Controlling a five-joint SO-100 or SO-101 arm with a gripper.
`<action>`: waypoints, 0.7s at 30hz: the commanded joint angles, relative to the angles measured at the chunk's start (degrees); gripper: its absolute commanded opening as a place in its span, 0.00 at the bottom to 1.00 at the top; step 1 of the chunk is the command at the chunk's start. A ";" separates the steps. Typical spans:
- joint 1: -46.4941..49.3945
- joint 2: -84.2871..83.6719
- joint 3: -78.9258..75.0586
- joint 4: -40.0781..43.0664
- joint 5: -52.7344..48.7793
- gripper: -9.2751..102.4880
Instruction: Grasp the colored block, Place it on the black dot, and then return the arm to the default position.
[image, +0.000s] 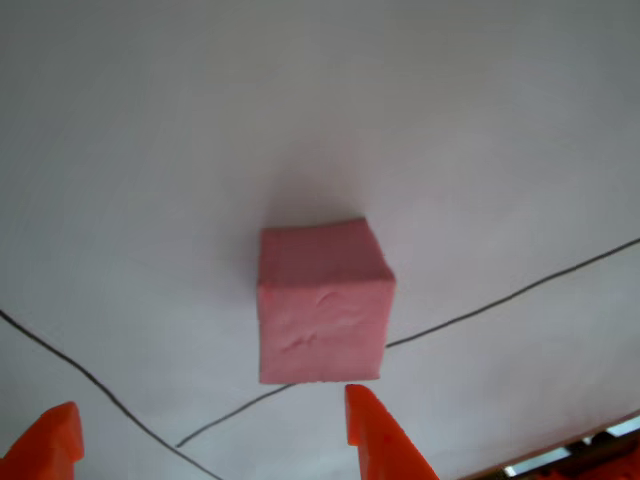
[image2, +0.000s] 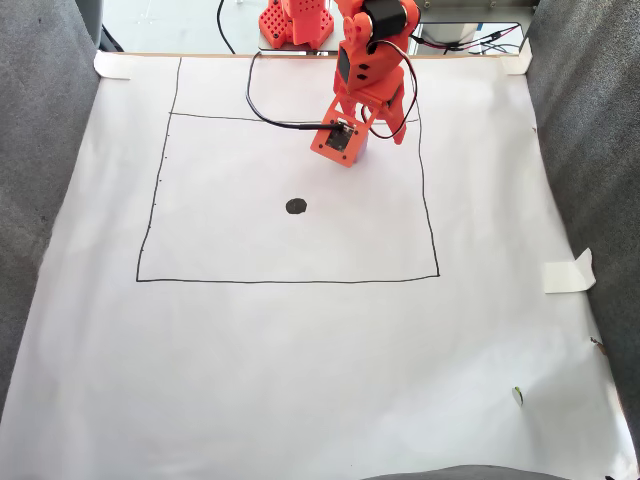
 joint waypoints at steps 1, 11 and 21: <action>1.05 4.04 -0.70 0.53 0.70 0.36; 2.37 4.48 4.92 -1.23 0.70 0.37; 3.52 3.43 8.96 -4.48 0.44 0.36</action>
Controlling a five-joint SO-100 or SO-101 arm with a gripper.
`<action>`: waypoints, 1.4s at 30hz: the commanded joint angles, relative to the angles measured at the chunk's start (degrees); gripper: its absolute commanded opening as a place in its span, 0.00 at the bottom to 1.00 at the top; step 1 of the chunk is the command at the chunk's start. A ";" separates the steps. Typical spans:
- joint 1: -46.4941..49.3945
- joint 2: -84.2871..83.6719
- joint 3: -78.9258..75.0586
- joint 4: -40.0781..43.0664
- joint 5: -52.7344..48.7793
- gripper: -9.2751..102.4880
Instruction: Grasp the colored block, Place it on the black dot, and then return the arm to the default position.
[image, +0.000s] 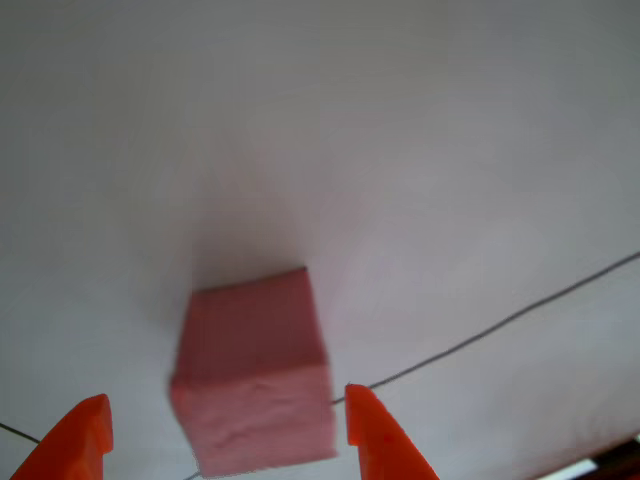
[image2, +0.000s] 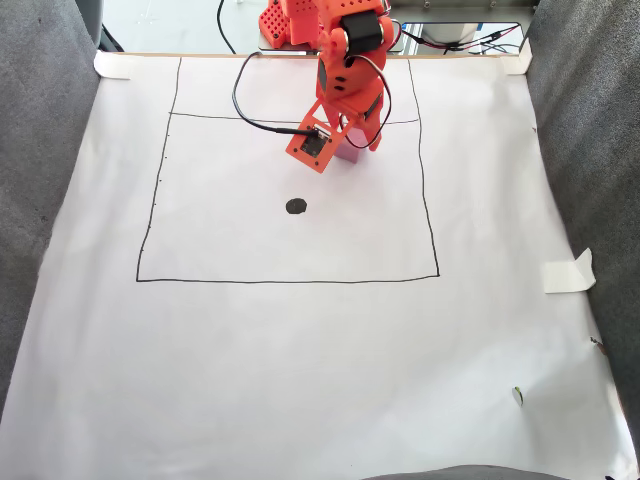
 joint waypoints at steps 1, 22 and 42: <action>-0.53 2.11 -0.09 0.00 -0.18 0.36; -0.18 1.76 1.05 -0.09 -0.18 0.36; -1.23 -0.88 5.10 -5.71 1.85 0.25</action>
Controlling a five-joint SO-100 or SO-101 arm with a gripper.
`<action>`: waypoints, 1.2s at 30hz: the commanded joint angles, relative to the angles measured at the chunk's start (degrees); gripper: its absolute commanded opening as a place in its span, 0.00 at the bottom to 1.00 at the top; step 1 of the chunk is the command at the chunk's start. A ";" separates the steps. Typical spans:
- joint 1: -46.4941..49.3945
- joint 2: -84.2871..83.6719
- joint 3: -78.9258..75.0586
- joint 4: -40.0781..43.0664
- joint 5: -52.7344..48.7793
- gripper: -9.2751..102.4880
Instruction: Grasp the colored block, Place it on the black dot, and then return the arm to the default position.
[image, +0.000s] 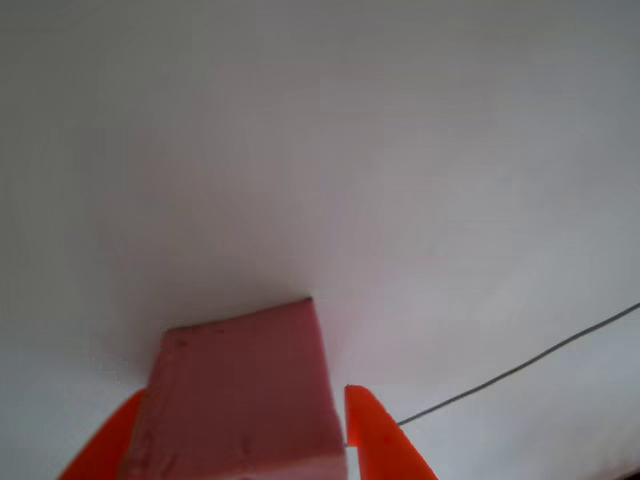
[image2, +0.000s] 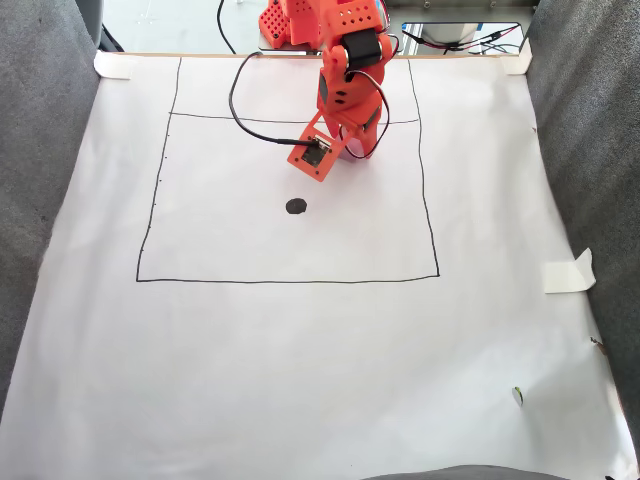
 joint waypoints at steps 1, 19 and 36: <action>-0.18 1.49 0.00 -0.18 0.79 0.23; 1.41 12.22 -0.79 1.41 6.50 0.08; 15.73 8.79 -18.28 1.76 30.59 0.08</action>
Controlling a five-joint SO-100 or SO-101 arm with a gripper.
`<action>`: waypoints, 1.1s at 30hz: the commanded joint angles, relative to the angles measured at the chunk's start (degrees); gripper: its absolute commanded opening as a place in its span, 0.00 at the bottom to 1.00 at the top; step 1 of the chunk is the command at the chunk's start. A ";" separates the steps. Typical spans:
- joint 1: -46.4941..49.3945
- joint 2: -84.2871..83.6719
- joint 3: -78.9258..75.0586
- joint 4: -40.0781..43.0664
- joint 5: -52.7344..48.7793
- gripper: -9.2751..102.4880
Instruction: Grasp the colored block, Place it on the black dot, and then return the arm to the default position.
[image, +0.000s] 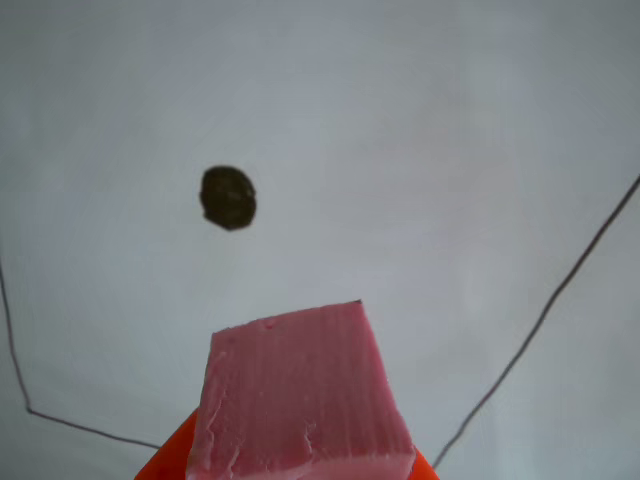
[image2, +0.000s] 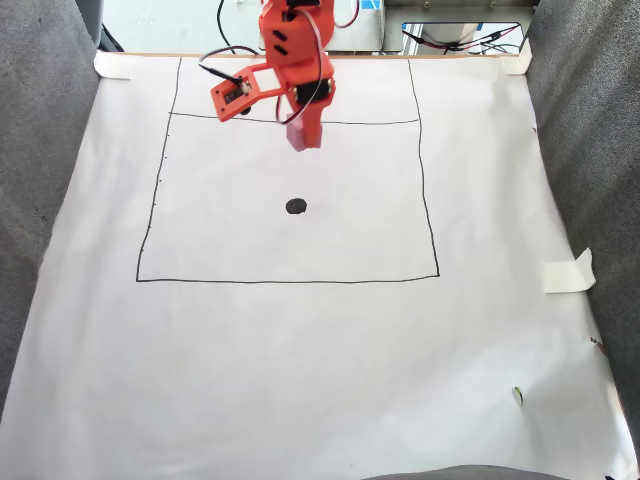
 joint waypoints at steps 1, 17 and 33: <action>1.58 -1.05 -6.06 0.70 3.43 0.08; 2.02 -14.85 -25.14 5.80 10.11 0.08; 2.11 -21.45 -29.36 5.19 13.45 0.08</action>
